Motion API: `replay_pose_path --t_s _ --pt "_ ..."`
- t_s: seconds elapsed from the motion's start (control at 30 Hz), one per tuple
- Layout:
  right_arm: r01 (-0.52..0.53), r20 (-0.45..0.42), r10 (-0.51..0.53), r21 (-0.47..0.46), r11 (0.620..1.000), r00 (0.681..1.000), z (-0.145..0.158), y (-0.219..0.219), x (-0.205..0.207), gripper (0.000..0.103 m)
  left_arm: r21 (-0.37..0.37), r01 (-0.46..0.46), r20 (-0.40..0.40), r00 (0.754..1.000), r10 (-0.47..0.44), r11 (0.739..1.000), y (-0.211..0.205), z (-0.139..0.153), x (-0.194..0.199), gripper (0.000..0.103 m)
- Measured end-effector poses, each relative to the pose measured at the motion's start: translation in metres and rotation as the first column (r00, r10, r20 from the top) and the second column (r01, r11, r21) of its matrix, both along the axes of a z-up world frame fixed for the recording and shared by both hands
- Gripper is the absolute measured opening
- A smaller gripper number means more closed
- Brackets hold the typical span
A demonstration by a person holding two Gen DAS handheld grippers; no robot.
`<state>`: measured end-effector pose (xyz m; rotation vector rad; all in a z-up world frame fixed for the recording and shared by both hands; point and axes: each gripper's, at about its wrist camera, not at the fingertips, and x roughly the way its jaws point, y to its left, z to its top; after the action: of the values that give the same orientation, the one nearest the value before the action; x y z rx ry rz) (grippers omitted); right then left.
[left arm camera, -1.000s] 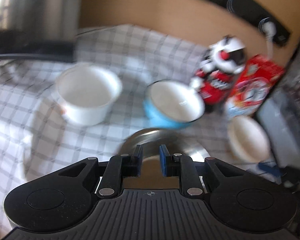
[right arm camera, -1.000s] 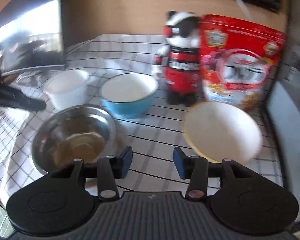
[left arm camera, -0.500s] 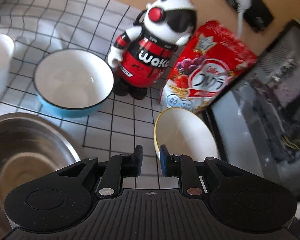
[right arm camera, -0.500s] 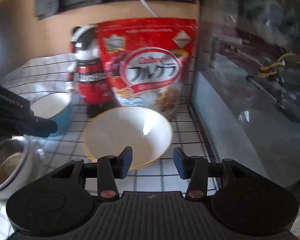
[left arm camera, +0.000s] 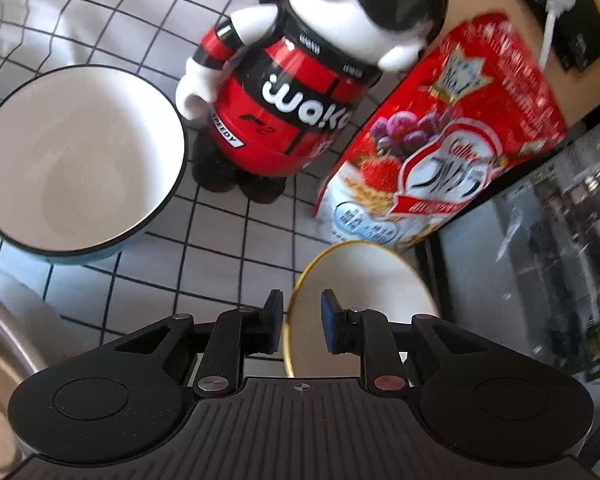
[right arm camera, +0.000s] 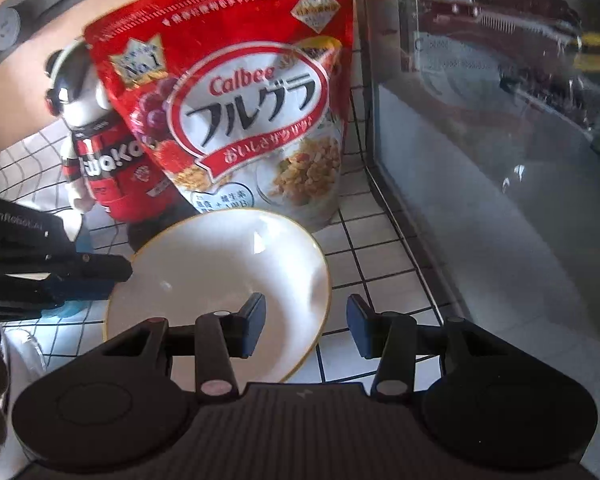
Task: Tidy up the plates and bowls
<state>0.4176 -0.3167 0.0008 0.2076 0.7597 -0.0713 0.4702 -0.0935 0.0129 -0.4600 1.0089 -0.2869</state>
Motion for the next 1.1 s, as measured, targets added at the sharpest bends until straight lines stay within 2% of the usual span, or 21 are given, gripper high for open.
replay_pose_path --t_s 0.13,0.2,0.33,0.43,0.6,0.77,0.87,1.0,1.1 --pt "0.003 -0.028 -0.002 0.036 0.999 1.000 -0.010 -0.003 0.012 0.043 0.048 0.031 -0.040 0.999 -0.029 0.998 -0.007 -0.012 0.009 0.022" --pt "-0.002 -0.037 0.004 0.060 0.998 0.999 -0.013 -0.003 0.016 0.033 0.059 0.048 -0.044 0.998 -0.046 0.997 -0.010 -0.017 0.011 0.022" --pt "-0.002 -0.045 0.005 0.071 0.997 0.999 -0.016 -0.002 0.020 0.032 0.080 0.092 -0.040 0.995 -0.089 0.992 -0.018 -0.023 0.015 0.022" --pt "-0.012 -0.058 0.016 0.068 0.998 0.998 -0.019 -0.001 0.024 0.032 0.069 0.128 -0.076 0.989 -0.123 0.989 -0.022 -0.029 0.018 0.019" --pt "-0.026 -0.076 0.032 0.079 0.997 0.997 -0.020 -0.002 0.025 0.032 0.048 0.139 -0.131 0.983 -0.132 0.989 -0.026 -0.035 0.019 0.015" --pt "-0.047 -0.079 0.058 0.136 0.990 0.995 -0.019 -0.005 0.016 0.028 0.083 0.152 -0.125 0.982 -0.141 0.985 -0.027 -0.030 0.010 0.016" --pt "-0.065 -0.082 0.076 0.124 0.990 0.994 -0.018 0.000 0.006 0.028 0.082 0.153 -0.149 0.979 -0.140 0.985 -0.025 -0.029 0.000 0.016" --pt "-0.087 -0.091 0.098 0.112 0.990 0.991 -0.015 0.007 -0.011 0.028 0.126 0.168 -0.152 0.977 -0.148 0.978 -0.027 -0.024 -0.024 0.017" --pt "-0.113 -0.102 0.126 0.121 0.986 0.987 -0.016 0.009 -0.027 0.028 0.117 0.170 -0.162 0.975 -0.150 0.978 -0.020 -0.020 -0.042 0.016"
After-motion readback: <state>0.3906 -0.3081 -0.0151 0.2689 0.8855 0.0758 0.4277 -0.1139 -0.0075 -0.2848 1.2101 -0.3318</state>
